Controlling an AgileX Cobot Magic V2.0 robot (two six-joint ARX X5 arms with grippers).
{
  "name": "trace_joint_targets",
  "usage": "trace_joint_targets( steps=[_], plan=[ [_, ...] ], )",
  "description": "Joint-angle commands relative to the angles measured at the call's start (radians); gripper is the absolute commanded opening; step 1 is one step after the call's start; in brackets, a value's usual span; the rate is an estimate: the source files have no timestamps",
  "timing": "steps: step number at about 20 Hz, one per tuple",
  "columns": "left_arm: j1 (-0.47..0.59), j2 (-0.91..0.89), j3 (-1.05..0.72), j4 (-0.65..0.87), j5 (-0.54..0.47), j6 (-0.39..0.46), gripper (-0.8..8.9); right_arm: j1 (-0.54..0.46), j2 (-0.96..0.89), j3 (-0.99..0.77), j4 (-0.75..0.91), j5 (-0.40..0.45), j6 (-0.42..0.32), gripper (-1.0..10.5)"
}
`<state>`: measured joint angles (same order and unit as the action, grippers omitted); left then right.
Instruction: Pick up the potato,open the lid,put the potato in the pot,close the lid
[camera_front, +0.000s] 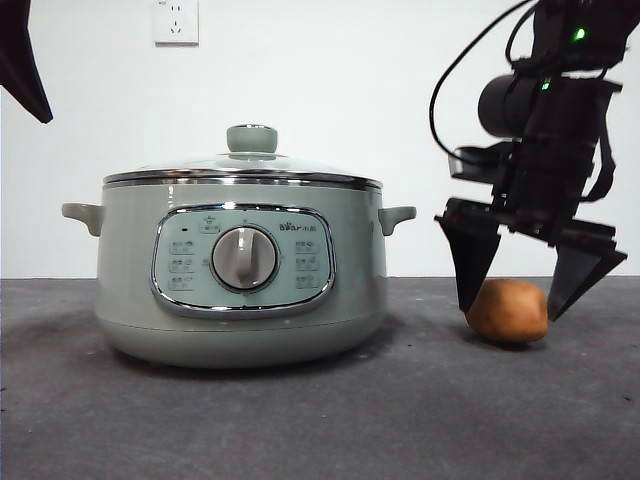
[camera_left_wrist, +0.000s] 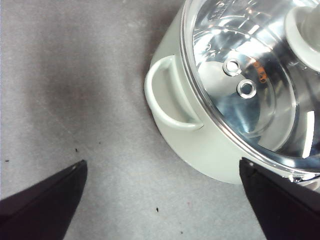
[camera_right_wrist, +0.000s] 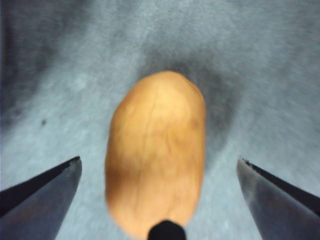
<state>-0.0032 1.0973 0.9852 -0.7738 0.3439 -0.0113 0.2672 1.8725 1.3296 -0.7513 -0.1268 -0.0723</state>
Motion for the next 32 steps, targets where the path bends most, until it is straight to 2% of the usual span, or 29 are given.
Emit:
trace_joint_targets(
  steps=[1, 2, 3, 6, 12, 16, 20, 23, 26, 32],
  plan=[
    [-0.012, 0.001, 0.001, 0.006, 0.004, -0.007, 7.85, 0.002, 0.027, 0.003, 0.014, 0.005, -0.018, 9.0],
    [-0.019, 0.001, 0.001, 0.011, 0.004, -0.011, 7.85, 0.002, 0.032, 0.003, 0.020, 0.005, -0.018, 8.2],
    [-0.032, 0.001, 0.001, 0.017, 0.004, -0.011, 7.85, 0.002, 0.035, 0.003, 0.026, 0.005, -0.018, 6.6],
    [-0.087, 0.001, 0.007, 0.051, 0.003, -0.019, 7.85, 0.002, 0.036, 0.003, 0.032, 0.004, -0.017, -0.1],
    [-0.202, 0.053, 0.106, 0.108, -0.011, -0.058, 7.85, 0.001, -0.005, 0.008, -0.022, 0.013, 0.001, -0.1],
    [-0.267, 0.161, 0.256, 0.100, -0.011, -0.058, 7.85, 0.001, -0.116, 0.008, -0.103, 0.019, 0.001, -0.1],
    [-0.338, 0.289, 0.366, 0.081, -0.018, -0.058, 7.85, 0.001, -0.266, 0.008, -0.208, 0.077, 0.001, -0.1],
    [-0.398, 0.363, 0.386, 0.128, -0.080, -0.055, 7.85, 0.001, -0.384, 0.008, -0.297, 0.080, 0.011, -0.1],
    [-0.433, 0.419, 0.386, 0.194, -0.087, -0.028, 7.85, 0.001, -0.473, 0.008, -0.372, 0.080, 0.025, -0.1],
    [-0.489, 0.471, 0.386, 0.229, -0.192, -0.003, 7.81, 0.001, -0.584, 0.008, -0.425, 0.079, 0.027, -0.1]
  ],
)
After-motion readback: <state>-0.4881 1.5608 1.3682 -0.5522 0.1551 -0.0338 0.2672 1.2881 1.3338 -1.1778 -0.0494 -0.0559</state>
